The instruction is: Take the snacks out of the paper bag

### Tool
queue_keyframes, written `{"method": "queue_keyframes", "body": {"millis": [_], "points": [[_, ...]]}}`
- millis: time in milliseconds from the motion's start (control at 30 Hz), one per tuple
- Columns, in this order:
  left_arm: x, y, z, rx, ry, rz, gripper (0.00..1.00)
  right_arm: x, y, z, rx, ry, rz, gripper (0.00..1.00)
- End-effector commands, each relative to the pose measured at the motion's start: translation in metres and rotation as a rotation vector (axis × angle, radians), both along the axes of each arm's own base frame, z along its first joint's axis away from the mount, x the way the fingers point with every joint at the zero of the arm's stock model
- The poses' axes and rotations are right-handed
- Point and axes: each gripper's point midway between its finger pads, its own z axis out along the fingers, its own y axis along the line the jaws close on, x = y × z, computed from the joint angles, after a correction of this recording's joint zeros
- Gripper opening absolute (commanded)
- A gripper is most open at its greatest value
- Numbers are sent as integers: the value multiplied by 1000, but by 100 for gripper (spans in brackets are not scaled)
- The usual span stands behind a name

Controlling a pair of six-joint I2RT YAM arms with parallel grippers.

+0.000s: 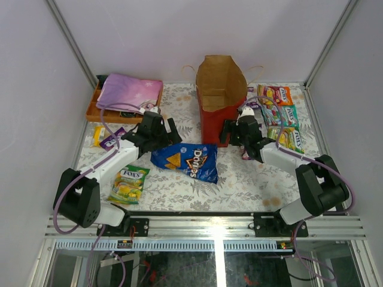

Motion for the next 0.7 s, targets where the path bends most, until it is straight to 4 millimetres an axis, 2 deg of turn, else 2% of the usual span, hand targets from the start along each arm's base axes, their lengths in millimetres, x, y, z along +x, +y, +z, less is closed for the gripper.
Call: {"method": "queue_keyframes", "body": {"millis": [0,167,267,433,500,567,667], "points": [[7,1,17,-15,-47,0,91,40,16,44,56,-150,-26,88],[8,-3,36,-47,-62,-21,92,61,18,44,25,-167,-43,88],[5,1,45,-49,-72,-18,92,73,18,48,10,-187,-55,88],[8,11,60,-32,-80,-19,93,90,31,57,-11,-174,-8,90],[9,15,65,-22,-87,-16,93,85,37,68,9,-171,31,92],[8,21,71,-11,-105,-1,94,71,38,85,40,-192,63,97],[6,27,84,8,-145,9,95,39,30,107,104,-220,77,100]]}}
